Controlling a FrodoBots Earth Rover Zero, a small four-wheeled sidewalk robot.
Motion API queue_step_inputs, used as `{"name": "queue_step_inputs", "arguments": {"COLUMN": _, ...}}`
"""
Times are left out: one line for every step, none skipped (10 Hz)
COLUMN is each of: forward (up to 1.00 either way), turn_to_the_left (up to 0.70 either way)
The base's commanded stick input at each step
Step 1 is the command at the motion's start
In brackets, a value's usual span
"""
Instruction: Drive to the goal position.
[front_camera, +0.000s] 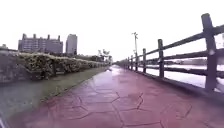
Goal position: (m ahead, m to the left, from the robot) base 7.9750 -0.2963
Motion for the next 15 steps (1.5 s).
{"name": "queue_step_inputs", "arguments": {"forward": 1.0, "turn_to_the_left": -0.01}}
{"name": "queue_step_inputs", "arguments": {"forward": 1.0, "turn_to_the_left": -0.01}}
{"name": "queue_step_inputs", "arguments": {"forward": 1.0, "turn_to_the_left": -0.01}}
{"name": "queue_step_inputs", "arguments": {"forward": 1.0, "turn_to_the_left": -0.01}}
{"name": "queue_step_inputs", "arguments": {"forward": 1.0, "turn_to_the_left": -0.01}}
{"name": "queue_step_inputs", "arguments": {"forward": 1.0, "turn_to_the_left": -0.01}}
{"name": "queue_step_inputs", "arguments": {"forward": 1.0, "turn_to_the_left": -0.01}}
{"name": "queue_step_inputs", "arguments": {"forward": 1.0, "turn_to_the_left": -0.01}}
{"name": "queue_step_inputs", "arguments": {"forward": 1.0, "turn_to_the_left": -0.01}}
{"name": "queue_step_inputs", "arguments": {"forward": 1.0, "turn_to_the_left": -0.01}}
{"name": "queue_step_inputs", "arguments": {"forward": 1.0, "turn_to_the_left": -0.01}}
{"name": "queue_step_inputs", "arguments": {"forward": 1.0, "turn_to_the_left": -0.01}}
{"name": "queue_step_inputs", "arguments": {"forward": 1.0, "turn_to_the_left": -0.01}}
{"name": "queue_step_inputs", "arguments": {"forward": 1.0, "turn_to_the_left": -0.01}}
{"name": "queue_step_inputs", "arguments": {"forward": 1.0, "turn_to_the_left": -0.01}}
